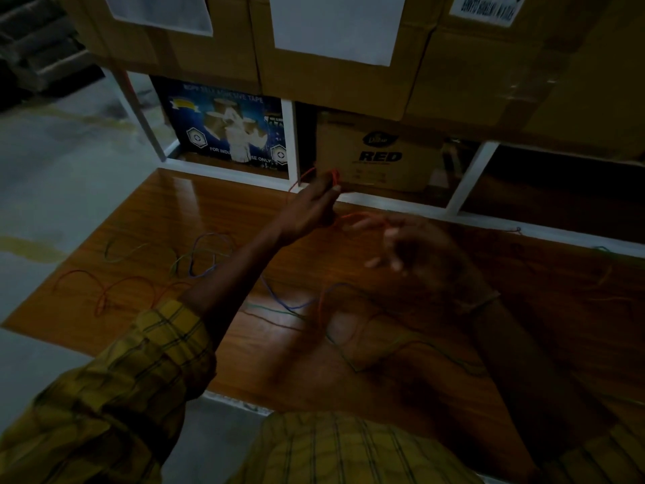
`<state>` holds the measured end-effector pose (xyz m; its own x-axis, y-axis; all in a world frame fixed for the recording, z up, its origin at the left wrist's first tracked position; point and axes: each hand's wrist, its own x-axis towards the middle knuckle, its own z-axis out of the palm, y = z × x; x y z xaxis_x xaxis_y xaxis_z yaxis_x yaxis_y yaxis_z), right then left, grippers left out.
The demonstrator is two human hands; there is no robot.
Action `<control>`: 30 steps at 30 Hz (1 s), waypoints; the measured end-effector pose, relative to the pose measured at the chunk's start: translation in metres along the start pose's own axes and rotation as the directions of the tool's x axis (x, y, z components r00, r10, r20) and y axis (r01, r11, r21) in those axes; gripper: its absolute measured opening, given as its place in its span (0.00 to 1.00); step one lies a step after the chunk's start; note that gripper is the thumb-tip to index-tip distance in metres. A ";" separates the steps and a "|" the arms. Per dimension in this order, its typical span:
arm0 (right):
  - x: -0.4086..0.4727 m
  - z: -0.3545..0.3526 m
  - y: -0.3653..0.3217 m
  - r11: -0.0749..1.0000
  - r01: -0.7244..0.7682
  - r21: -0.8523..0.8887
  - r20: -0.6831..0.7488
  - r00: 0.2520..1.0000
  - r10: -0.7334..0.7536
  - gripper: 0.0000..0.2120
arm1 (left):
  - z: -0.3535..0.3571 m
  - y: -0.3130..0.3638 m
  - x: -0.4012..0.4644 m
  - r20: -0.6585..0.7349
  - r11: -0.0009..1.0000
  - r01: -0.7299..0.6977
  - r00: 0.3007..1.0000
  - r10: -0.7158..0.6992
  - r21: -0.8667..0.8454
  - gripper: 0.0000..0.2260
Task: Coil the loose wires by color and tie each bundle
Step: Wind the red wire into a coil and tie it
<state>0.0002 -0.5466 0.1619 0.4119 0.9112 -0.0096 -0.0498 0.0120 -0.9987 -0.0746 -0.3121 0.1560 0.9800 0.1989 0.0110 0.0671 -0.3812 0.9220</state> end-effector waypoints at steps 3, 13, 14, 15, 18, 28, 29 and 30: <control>0.006 -0.025 -0.010 0.944 0.079 0.321 -0.039 0.997 -0.070 0.21 | -0.002 0.001 -0.007 0.075 0.998 0.063 0.995 -0.061 -0.029 0.11; 0.049 -0.061 -0.004 0.993 -0.027 0.114 -0.294 0.954 0.059 0.15 | -0.004 0.009 -0.024 0.451 0.894 0.200 0.893 0.002 -0.401 0.21; 0.053 -0.060 0.000 0.998 -0.063 0.003 -0.345 0.937 0.060 0.14 | -0.004 0.012 -0.027 0.470 0.873 0.207 0.882 0.029 -0.442 0.21; 0.058 -0.058 0.006 0.991 -0.092 -0.097 -0.383 0.922 0.048 0.12 | -0.004 0.013 -0.028 0.478 0.845 0.214 0.877 0.055 -0.490 0.22; 0.066 -0.047 0.026 0.976 -0.136 -0.169 -0.435 0.899 0.050 0.09 | -0.005 0.012 -0.025 0.447 0.728 0.211 0.883 0.145 -0.653 0.22; 0.059 0.019 0.075 0.914 -0.366 0.176 -0.100 0.917 0.387 0.09 | 0.004 -0.001 0.001 0.151 0.446 0.112 0.987 0.053 -0.888 0.22; 0.057 0.024 0.072 0.905 -0.384 0.183 -0.050 0.915 0.399 0.07 | 0.004 -0.001 0.003 0.132 0.457 0.110 0.991 0.018 -0.883 0.23; 0.054 0.027 0.069 0.898 -0.399 0.183 0.002 0.914 0.406 0.05 | 0.005 -0.001 0.004 0.113 0.471 0.106 0.993 -0.013 -0.876 0.23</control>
<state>-0.0054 -0.4852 0.0933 0.3541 0.8388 -0.4136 -0.3758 -0.2774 -0.8842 -0.0701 -0.3153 0.1530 0.9939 0.1005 -0.0450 -0.0288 0.6319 0.7745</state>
